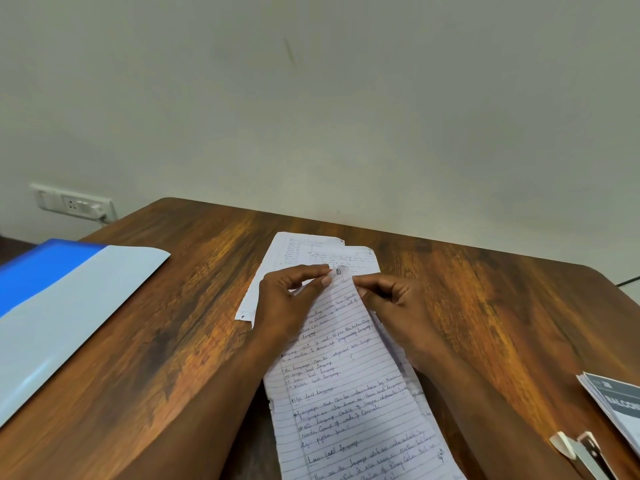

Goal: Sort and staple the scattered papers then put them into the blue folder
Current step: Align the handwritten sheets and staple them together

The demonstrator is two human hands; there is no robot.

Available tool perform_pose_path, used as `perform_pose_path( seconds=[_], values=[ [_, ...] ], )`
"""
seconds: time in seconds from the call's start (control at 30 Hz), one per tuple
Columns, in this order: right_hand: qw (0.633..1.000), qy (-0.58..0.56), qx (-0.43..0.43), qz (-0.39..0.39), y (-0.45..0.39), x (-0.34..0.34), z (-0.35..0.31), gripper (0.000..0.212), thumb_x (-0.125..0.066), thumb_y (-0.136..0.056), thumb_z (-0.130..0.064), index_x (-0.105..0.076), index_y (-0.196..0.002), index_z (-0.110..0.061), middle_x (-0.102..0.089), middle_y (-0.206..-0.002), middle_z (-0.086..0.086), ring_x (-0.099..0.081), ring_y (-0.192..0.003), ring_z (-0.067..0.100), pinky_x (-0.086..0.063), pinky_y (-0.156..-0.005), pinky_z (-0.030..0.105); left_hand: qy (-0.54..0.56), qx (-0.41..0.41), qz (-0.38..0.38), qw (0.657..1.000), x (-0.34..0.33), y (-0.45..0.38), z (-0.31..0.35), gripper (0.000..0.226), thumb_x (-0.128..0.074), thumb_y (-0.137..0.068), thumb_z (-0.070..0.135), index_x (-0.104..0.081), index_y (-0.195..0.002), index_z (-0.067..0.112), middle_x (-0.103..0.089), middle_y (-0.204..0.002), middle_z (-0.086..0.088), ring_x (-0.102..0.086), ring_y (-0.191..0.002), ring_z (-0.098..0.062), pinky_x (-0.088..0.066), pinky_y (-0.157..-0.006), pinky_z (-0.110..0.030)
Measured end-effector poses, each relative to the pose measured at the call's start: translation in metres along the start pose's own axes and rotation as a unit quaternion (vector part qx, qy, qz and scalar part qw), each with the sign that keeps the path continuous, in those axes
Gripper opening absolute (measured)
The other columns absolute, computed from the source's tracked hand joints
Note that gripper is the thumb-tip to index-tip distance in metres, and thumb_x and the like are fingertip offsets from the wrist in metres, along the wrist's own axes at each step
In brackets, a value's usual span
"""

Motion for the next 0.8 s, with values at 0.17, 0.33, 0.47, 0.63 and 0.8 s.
perform_pose_path(
  seconds=[0.17, 0.33, 0.47, 0.63, 0.8],
  values=[
    [1.000, 0.005, -0.003, -0.006, 0.001, -0.001, 0.000, 0.022, -0.069, -0.096, -0.004, -0.080, -0.108, -0.018, -0.080, -0.107, -0.004, -0.075, -0.105, 0.015, -0.061, -0.087, 0.032, -0.014, -0.007, 0.005, 1.000, -0.001, 0.001, 0.003, 0.017, -0.084, -0.085, 0.029, -0.084, -0.102, 0.029, -0.080, -0.108, 0.014, -0.071, -0.113, -0.012, -0.054, -0.103, -0.052],
    [1.000, 0.011, 0.004, -0.013, 0.002, -0.003, -0.004, 0.023, -0.068, -0.096, -0.005, -0.080, -0.107, -0.022, -0.080, -0.106, -0.006, -0.074, -0.104, 0.012, -0.061, -0.085, 0.028, -0.020, -0.022, 0.005, 1.000, -0.001, 0.000, 0.007, 0.014, -0.084, -0.087, 0.027, -0.083, -0.100, 0.032, -0.079, -0.105, 0.017, -0.070, -0.111, -0.010, -0.054, -0.098, -0.042],
    [1.000, 0.022, 0.001, -0.014, 0.002, -0.003, -0.005, 0.022, -0.068, -0.097, -0.005, -0.080, -0.110, -0.017, -0.080, -0.107, -0.006, -0.074, -0.105, 0.012, -0.061, -0.090, 0.033, -0.015, -0.030, 0.012, 0.999, 0.000, 0.000, 0.008, 0.014, -0.084, -0.086, 0.026, -0.084, -0.099, 0.030, -0.080, -0.101, 0.015, -0.071, -0.107, -0.011, -0.049, -0.091, -0.032],
    [0.998, 0.065, 0.003, -0.017, 0.001, -0.005, -0.004, 0.021, -0.069, -0.097, -0.009, -0.080, -0.112, -0.019, -0.079, -0.108, -0.010, -0.073, -0.107, 0.011, -0.060, -0.096, 0.040, -0.031, -0.037, 0.032, 0.998, 0.004, 0.000, 0.011, 0.012, -0.086, -0.084, 0.026, -0.084, -0.096, 0.028, -0.080, -0.098, 0.016, -0.070, -0.104, -0.011, -0.049, -0.089, -0.030],
    [0.998, 0.064, -0.001, -0.015, 0.003, -0.006, -0.004, 0.021, -0.068, -0.098, -0.010, -0.080, -0.113, -0.019, -0.079, -0.108, -0.010, -0.073, -0.105, 0.010, -0.061, -0.092, 0.036, -0.043, -0.036, 0.035, 0.998, 0.006, 0.001, 0.010, 0.011, -0.086, -0.084, 0.026, -0.083, -0.095, 0.030, -0.079, -0.096, 0.018, -0.070, -0.101, -0.009, -0.049, -0.089, -0.030]
  ],
)
Point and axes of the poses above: each hand's wrist, its own y-axis away from the middle knuckle, its own x-axis out of the back of the hand, z = x × y, the point moved 9 cm from there along -y, towards the middle knuckle
